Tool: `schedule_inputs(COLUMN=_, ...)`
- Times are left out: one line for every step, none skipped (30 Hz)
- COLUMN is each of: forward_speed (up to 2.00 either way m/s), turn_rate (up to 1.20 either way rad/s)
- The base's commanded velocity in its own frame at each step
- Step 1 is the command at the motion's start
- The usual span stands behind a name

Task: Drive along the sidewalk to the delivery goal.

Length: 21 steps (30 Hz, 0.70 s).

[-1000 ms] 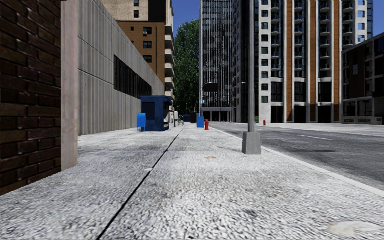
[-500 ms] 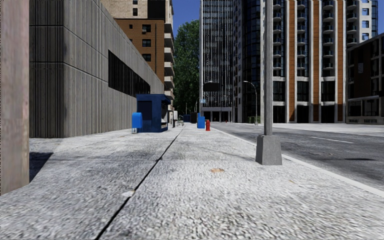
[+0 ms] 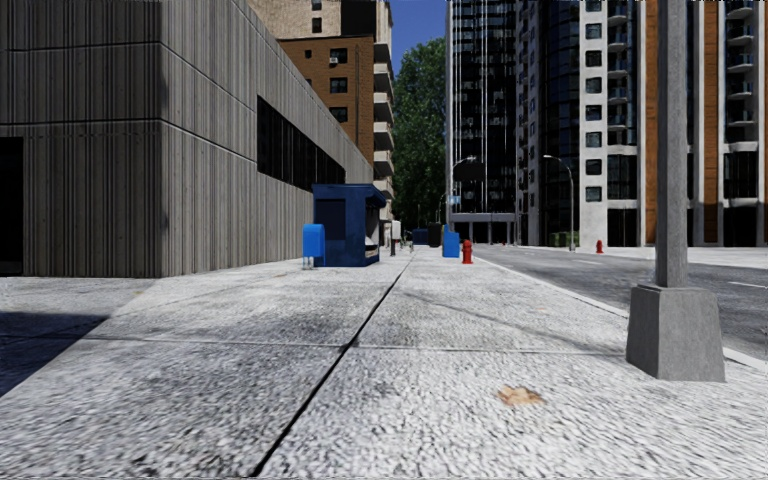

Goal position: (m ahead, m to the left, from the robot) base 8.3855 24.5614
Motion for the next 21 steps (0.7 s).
schedule_inputs(forward_speed=2.0, turn_rate=0.54)
schedule_inputs(forward_speed=2.0, turn_rate=0.55)
schedule_inputs(forward_speed=2.0, turn_rate=0.56)
schedule_inputs(forward_speed=2.0, turn_rate=0.56)
schedule_inputs(forward_speed=2.0, turn_rate=0.56)
schedule_inputs(forward_speed=2.0, turn_rate=0.57)
schedule_inputs(forward_speed=2.0, turn_rate=0.57)
schedule_inputs(forward_speed=2.0, turn_rate=0.57)
schedule_inputs(forward_speed=2.0, turn_rate=0.57)
schedule_inputs(forward_speed=2.0, turn_rate=0.57)
schedule_inputs(forward_speed=2.0, turn_rate=0.57)
schedule_inputs(forward_speed=2.0, turn_rate=0.57)
schedule_inputs(forward_speed=2.0, turn_rate=0.57)
schedule_inputs(forward_speed=2.0, turn_rate=0.57)
schedule_inputs(forward_speed=2.0, turn_rate=0.57)
schedule_inputs(forward_speed=2.0, turn_rate=0.57)
schedule_inputs(forward_speed=2.0, turn_rate=0.57)
schedule_inputs(forward_speed=2.0, turn_rate=0.57)
schedule_inputs(forward_speed=2.0, turn_rate=0.57)
schedule_inputs(forward_speed=2.0, turn_rate=0.57)
schedule_inputs(forward_speed=2.0, turn_rate=0.57)
